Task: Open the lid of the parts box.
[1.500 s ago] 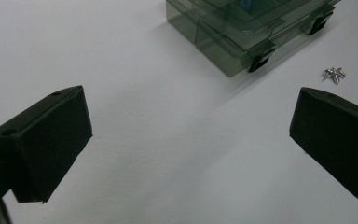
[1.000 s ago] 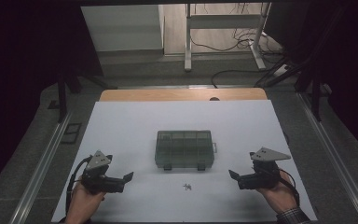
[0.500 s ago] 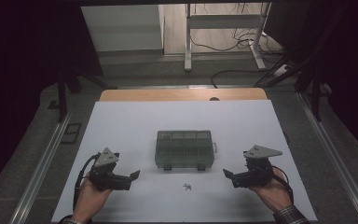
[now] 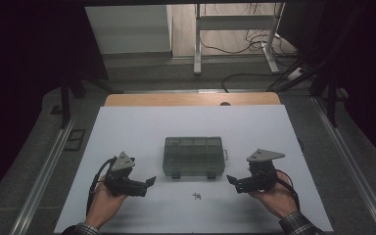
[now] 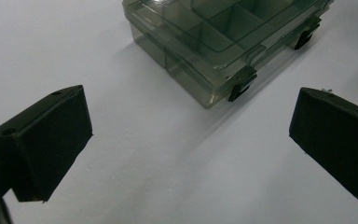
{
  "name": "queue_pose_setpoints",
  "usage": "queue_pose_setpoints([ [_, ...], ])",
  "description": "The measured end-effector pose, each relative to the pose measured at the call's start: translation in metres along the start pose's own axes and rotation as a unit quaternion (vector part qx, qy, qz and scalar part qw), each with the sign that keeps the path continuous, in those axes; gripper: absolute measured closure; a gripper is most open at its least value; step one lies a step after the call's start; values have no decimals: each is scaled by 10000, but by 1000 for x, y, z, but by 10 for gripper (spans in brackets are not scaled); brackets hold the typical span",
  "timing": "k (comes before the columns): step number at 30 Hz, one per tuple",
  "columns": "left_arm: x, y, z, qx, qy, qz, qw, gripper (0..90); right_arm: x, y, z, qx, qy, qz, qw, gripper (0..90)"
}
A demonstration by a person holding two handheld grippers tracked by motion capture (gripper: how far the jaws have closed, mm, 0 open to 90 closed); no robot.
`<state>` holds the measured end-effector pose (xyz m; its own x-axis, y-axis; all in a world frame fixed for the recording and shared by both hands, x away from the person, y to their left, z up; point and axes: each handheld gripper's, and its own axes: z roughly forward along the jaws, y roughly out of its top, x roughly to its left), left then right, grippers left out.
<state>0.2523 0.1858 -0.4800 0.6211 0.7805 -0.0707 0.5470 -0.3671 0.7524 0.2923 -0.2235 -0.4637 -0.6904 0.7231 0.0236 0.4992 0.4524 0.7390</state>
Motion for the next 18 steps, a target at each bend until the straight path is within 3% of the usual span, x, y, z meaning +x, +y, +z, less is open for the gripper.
queue_pose_setpoints([
  [4, -1, 4, 5, 9, -22, 22, 10000, 0, 2, 3, 6, 17, 30, 27, 10000, 61],
  [9, -3, 8, 12, 13, -72, 26, 10000, 0, 4, 5, 12, 126, 32, -112, 9999, 145],
  [17, -6, 14, 22, 25, -91, 137, 9999, 0, 7, 6, 21, 367, 151, -310, 9987, 409],
  [18, -6, 14, 23, 20, -93, 148, 9998, 0, 7, 6, 21, 367, 151, -310, 9987, 409],
])
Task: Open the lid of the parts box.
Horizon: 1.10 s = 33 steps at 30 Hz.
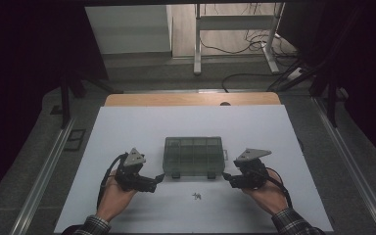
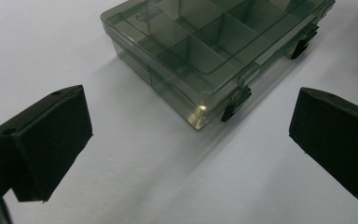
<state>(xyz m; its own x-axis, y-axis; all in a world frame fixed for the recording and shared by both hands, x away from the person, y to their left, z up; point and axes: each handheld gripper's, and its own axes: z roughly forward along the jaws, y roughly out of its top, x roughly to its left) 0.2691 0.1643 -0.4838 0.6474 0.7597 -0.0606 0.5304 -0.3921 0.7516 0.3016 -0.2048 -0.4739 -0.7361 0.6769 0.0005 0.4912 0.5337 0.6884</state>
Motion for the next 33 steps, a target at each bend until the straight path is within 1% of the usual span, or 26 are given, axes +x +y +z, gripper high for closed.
queue_pose_setpoints([
  [1, 0, 1, 2, 0, 11, 28, 10000, 0, 1, 0, 1, 76, 15, -4, 10000, 470],
  [2, 0, 1, 2, 0, 11, 28, 10000, 0, 1, 0, 1, 76, 15, -4, 10000, 470],
  [6, 0, 3, 5, -18, 3, 54, 10000, 0, 0, 0, 5, 165, 100, -61, 9998, 599],
  [7, -1, 4, 6, -21, 2, 71, 10000, 0, -1, 0, 6, 240, 157, -68, 9996, 662],
  [10, -1, 5, 8, -17, 1, 87, 10000, 0, -1, 0, 9, 341, 228, -77, 9991, 745],
  [11, -1, 5, 8, -10, 4, 101, 9999, 0, -1, 0, 9, 341, 228, -77, 9991, 745],
  [12, -1, 6, 9, -10, 7, 113, 9999, 0, -1, 0, 9, 367, 243, -83, 9990, 772],
  [13, -1, 6, 10, -3, 14, 127, 9999, 0, -2, 0, 10, 409, 284, -116, 9987, 830],
  [14, -1, 6, 10, 4, 17, 137, 9999, 0, -2, 0, 10, 409, 284, -116, 9987, 830],
  [17, -1, 7, 12, 14, 37, 168, 9999, 0, -2, 0, 12, 487, 300, -129, 9983, 887],
  [21, -2, 8, 13, 8, 40, 186, 9998, 0, -2, 0, 15, 589, 347, -150, 9976, 889],
  [23, -2, 8, 13, 16, 48, 204, 9998, 0, -1, -1, 18, 690, 330, -166, 9969, 890],
  [24, -2, 8, 13, 16, 48, 204, 9998, 0, -1, -1, 18, 690, 330, -166, 9969, 890],
  [27, -1, 8, 13, 3, 53, 196, 9998, 0, -1, -2, 22, 848, 296, -208, 9957, 890],
  [33, -1, 8, 13, 11, 66, 198, 9998, 0, -1, -2, 28, 986, 299, -243, 9944, 890],
])
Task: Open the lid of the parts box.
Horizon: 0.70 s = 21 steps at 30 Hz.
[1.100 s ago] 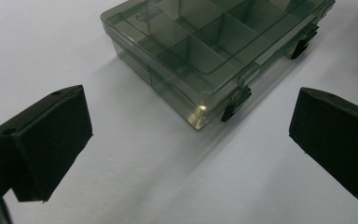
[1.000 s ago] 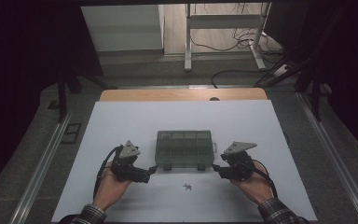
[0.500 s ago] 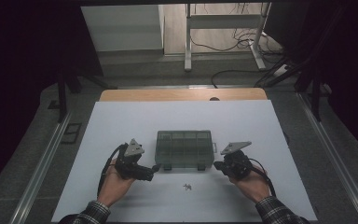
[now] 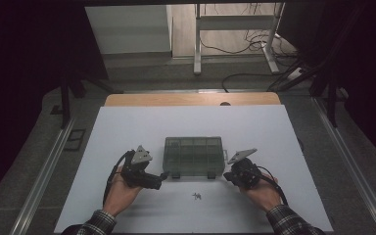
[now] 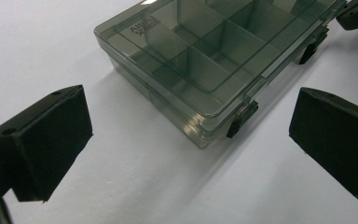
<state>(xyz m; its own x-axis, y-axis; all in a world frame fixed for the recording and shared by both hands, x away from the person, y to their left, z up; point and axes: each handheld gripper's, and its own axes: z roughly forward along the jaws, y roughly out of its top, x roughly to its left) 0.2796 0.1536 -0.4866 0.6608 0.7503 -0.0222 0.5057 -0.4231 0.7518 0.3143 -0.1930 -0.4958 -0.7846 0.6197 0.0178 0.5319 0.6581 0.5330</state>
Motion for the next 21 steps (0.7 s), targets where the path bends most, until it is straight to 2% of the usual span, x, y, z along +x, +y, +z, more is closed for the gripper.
queue_pose_setpoints([
  [8, 0, 0, 0, 18, 23, 30, 10000, 0, 0, 2, 6, 44, -29, -39, 10000, 889],
  [21, -1, -1, 0, 31, 49, 60, 10000, 0, -1, 3, 3, -63, -90, -48, 9999, 890],
])
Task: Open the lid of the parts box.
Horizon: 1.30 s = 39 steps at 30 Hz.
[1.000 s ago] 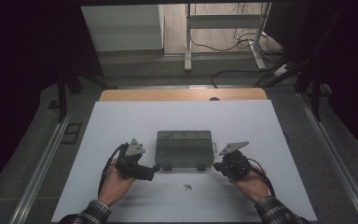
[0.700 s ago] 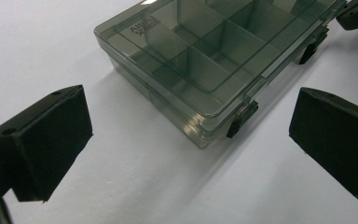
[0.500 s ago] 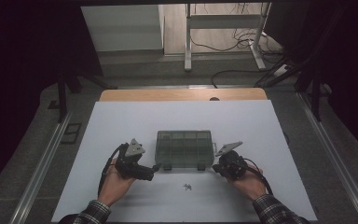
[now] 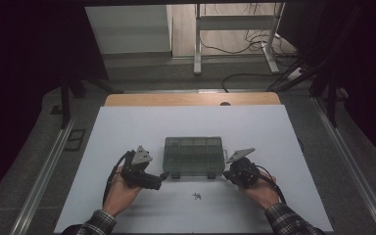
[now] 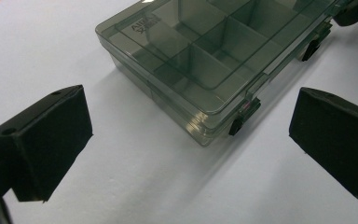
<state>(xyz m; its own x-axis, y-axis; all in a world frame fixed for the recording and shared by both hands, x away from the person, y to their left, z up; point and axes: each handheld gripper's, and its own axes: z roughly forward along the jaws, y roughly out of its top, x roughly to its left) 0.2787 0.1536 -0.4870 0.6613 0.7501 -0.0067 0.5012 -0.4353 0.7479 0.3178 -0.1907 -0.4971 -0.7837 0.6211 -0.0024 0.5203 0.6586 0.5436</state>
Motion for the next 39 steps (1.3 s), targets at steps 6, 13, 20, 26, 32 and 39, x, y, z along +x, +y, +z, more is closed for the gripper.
queue_pose_setpoints([
  [6, 0, -1, 0, 19, 47, 35, 10000, 0, 0, 0, -3, -49, -3, 17, 10000, 889],
  [13, 1, -2, -1, 22, 80, 55, 9999, 0, -2, -1, -7, -90, -33, 32, 9999, 889],
  [20, 2, -2, -2, 16, 96, 48, 9999, 0, -2, -1, -10, -193, -20, 55, 9998, 890],
  [26, 2, -2, -2, 6, 90, 35, 10000, 0, 0, 1, -11, -266, -2, 30, 9996, 889],
  [32, 2, -2, -2, -12, 50, 4, 10000, 0, 0, 1, -13, -314, -4, 36, 9995, 889],
  [39, 3, -1, -3, -26, -4, -58, 10000, 0, 0, 3, -16, -442, -5, 41, 9990, 889],
])
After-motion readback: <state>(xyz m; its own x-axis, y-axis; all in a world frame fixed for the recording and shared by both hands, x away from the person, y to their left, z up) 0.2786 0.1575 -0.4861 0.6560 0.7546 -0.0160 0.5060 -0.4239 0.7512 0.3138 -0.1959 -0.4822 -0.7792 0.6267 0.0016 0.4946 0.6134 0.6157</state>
